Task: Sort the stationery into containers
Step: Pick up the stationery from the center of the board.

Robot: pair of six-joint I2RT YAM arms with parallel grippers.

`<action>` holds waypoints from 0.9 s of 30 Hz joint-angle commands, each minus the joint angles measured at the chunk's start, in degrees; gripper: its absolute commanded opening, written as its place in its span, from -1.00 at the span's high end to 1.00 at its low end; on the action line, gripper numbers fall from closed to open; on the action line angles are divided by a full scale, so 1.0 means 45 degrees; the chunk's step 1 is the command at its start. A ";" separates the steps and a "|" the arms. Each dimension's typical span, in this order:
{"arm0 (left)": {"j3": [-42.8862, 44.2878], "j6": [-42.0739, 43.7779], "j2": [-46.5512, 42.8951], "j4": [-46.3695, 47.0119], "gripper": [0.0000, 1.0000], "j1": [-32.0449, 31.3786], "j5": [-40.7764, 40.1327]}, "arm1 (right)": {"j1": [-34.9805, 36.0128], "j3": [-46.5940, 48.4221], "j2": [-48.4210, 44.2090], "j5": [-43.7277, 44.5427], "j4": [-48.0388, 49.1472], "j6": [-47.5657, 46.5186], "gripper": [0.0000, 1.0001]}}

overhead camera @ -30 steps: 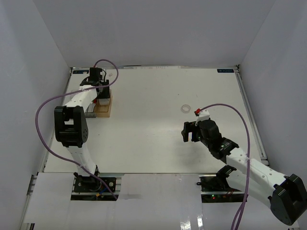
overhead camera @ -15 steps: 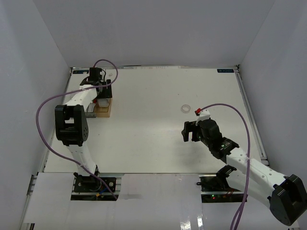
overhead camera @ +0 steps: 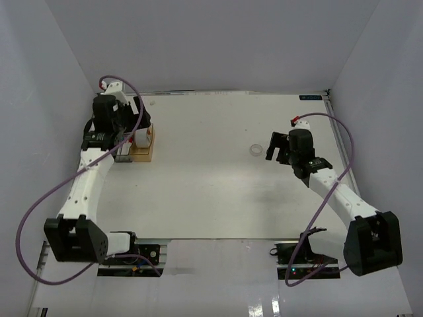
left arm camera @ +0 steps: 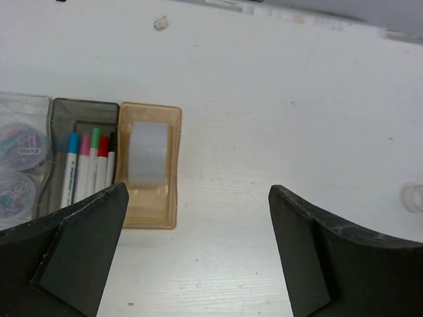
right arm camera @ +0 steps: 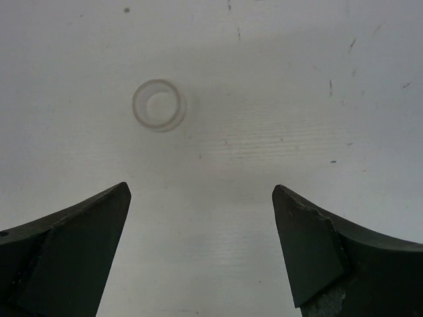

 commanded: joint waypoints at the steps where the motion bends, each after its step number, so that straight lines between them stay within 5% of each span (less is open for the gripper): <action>1: -0.2743 -0.1383 -0.2074 0.1144 -0.96 0.0054 0.1656 | -0.0678 0.1479 0.1228 -0.0178 -0.0187 0.0249 -0.86; 8: -0.6641 -0.2031 -0.4423 0.3142 -0.96 0.0034 0.2910 | -0.0816 0.3901 0.4897 -0.0570 -0.0304 0.0679 -0.63; 27: -0.6664 -0.2285 -0.3935 0.3141 -0.96 -0.0142 0.4239 | -0.0582 0.6442 0.9122 -0.0688 -0.0714 0.0601 -0.35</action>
